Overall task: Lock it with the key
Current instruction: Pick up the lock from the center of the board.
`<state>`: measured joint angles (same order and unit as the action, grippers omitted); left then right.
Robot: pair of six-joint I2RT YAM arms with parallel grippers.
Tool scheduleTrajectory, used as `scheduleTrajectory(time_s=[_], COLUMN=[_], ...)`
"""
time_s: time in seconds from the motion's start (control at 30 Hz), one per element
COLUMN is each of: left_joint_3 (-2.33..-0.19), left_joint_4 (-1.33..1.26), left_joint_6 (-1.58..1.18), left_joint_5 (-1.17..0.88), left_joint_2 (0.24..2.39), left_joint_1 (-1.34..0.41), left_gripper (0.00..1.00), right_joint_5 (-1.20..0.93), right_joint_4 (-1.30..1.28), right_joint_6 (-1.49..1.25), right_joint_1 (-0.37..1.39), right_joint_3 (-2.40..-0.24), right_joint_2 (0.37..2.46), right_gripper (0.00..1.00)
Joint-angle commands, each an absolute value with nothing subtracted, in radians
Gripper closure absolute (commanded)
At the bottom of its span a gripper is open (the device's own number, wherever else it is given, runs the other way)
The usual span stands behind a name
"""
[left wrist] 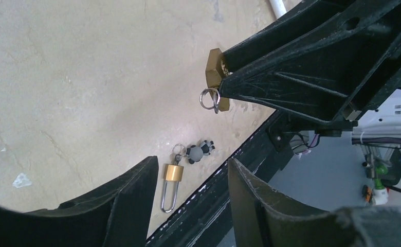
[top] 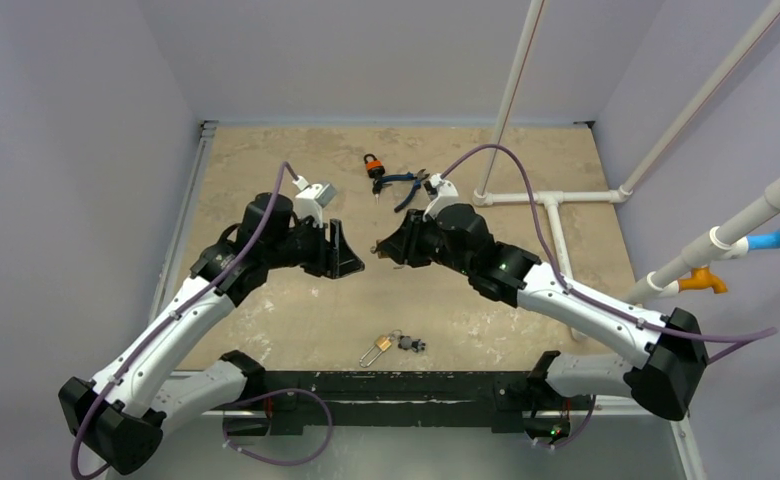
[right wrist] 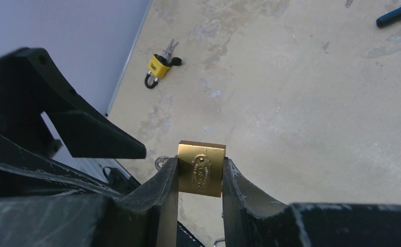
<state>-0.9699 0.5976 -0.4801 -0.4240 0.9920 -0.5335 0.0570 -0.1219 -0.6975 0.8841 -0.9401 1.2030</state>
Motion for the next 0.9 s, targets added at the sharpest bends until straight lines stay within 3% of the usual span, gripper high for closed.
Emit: scheduleTrajectory(time_s=[0.0, 0.47, 0.87], left_joint_3=[-0.916, -0.818, -0.746], left_joint_4=[0.444, 0.281, 0.233], left_joint_6=[-0.593, -0.684, -0.656], left_joint_5=[-0.403, -0.22, -0.132], left_joint_2=[0.918, 0.835, 0.848], left_joint_1=[-0.539, -0.574, -0.685], left_gripper=[0.49, 0.57, 0.55], right_joint_5=[0.048, 0.064, 0.086], right_joint_4=[-0.051, -0.017, 0.042], right_joint_6=[-0.831, -1.057, -1.157], right_joint_1=[0.894, 0.94, 0.943], right_joint_3=[-1.03, -1.113, -1.144], right_joint_2=[1.225, 1.299, 1.328], right_gripper=[1.0, 1.0, 1.0])
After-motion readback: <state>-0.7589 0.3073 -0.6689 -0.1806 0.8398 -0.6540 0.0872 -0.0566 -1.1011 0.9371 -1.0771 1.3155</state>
